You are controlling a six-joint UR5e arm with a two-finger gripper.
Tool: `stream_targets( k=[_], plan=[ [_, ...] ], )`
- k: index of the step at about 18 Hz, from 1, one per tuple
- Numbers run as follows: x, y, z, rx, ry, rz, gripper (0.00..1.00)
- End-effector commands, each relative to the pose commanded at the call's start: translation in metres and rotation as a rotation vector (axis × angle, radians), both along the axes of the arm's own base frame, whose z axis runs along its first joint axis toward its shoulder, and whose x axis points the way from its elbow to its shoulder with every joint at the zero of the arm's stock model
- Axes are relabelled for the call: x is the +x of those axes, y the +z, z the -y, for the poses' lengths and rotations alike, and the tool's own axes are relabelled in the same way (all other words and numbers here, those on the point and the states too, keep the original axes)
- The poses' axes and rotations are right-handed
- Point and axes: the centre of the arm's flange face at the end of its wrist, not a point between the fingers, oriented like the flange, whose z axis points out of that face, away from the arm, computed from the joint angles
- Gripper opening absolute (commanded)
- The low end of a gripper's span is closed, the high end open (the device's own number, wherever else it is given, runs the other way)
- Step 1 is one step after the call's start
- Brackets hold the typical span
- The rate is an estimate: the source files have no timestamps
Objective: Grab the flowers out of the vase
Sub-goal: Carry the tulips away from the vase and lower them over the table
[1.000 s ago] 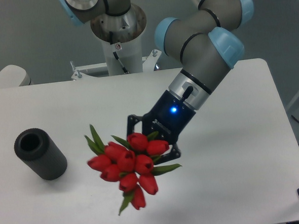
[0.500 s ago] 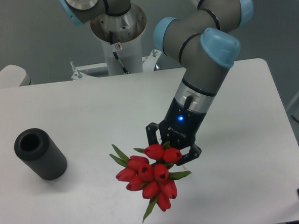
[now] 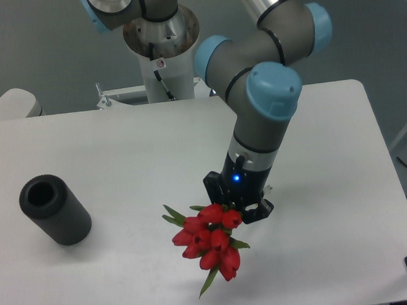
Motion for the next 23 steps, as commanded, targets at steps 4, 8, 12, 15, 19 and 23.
stream_targets(
  k=[4,8,12,15,19,23],
  plan=[
    [-0.006,-0.028,-0.007,-0.103,-0.057,-0.026,0.15],
    [-0.023,-0.054,-0.014,-0.150,-0.145,-0.056,0.16],
    [-0.034,-0.069,-0.014,-0.198,-0.199,-0.075,0.15],
    [-0.040,-0.076,-0.015,-0.203,-0.218,-0.072,0.15],
    [-0.046,-0.082,-0.015,-0.206,-0.257,-0.072,0.15],
    [-0.047,-0.086,-0.015,-0.208,-0.260,-0.072,0.15]
  ],
)
